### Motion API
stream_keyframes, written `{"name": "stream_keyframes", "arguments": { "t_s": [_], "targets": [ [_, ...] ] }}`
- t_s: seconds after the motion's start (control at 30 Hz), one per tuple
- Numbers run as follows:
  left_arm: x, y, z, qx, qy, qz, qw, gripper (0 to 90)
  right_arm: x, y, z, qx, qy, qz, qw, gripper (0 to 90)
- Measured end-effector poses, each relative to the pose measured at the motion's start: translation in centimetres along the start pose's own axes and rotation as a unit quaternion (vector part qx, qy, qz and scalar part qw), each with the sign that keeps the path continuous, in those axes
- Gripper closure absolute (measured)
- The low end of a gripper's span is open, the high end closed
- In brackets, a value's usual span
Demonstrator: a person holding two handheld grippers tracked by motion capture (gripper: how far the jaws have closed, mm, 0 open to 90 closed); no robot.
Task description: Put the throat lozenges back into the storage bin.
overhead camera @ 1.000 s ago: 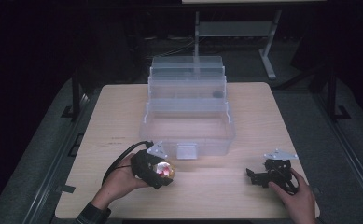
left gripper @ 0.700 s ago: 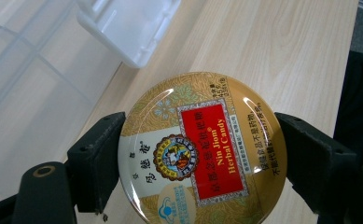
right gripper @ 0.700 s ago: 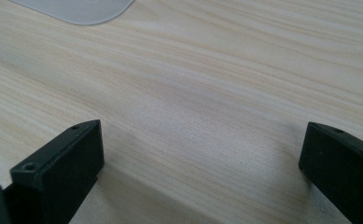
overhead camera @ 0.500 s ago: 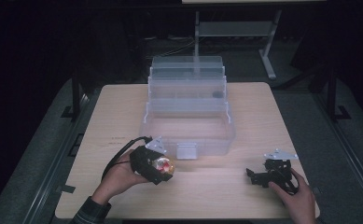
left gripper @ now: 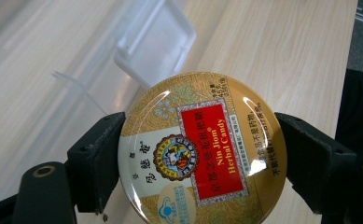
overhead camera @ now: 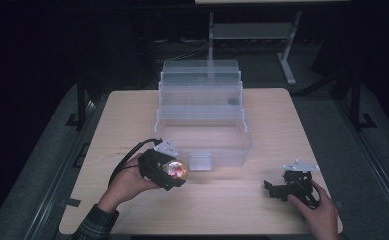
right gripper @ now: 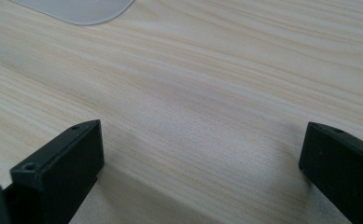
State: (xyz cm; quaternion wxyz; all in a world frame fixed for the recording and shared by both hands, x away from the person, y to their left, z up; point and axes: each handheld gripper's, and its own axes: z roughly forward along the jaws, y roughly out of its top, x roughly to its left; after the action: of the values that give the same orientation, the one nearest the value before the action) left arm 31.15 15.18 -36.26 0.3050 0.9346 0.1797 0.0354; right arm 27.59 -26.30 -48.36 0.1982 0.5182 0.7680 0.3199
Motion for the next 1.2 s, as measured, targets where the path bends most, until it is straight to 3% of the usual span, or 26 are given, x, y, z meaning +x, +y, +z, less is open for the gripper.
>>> {"name": "stream_keyframes", "arguments": {
  "t_s": [0.03,0.07,0.4,0.43,1.2],
  "targets": [
    [-0.1,0.1,0.0,-0.007,0.001,-0.009,0.9999,19.6,0.0,0.0,0.0,0.000,0.000,0.000,1.0000,0.0],
    [0.1,0.2,-0.2,-0.002,0.000,-0.001,1.0000,19.6,0.0,0.0,0.0,0.000,0.000,0.000,1.0000,0.0],
    [1.0,1.3,-0.7,-0.012,0.004,-0.009,0.9999,19.6,0.0,0.0,0.0,0.000,0.001,0.000,1.0000,0.0],
    [1.2,1.4,-0.8,-0.010,0.007,-0.003,0.9999,19.6,0.0,0.0,0.0,0.000,0.001,0.000,1.0000,0.0],
    [3.9,3.1,-1.2,-0.015,0.024,-0.021,0.9994,19.6,0.0,0.0,0.0,0.000,0.000,0.000,1.0000,0.0]
  ]
}}
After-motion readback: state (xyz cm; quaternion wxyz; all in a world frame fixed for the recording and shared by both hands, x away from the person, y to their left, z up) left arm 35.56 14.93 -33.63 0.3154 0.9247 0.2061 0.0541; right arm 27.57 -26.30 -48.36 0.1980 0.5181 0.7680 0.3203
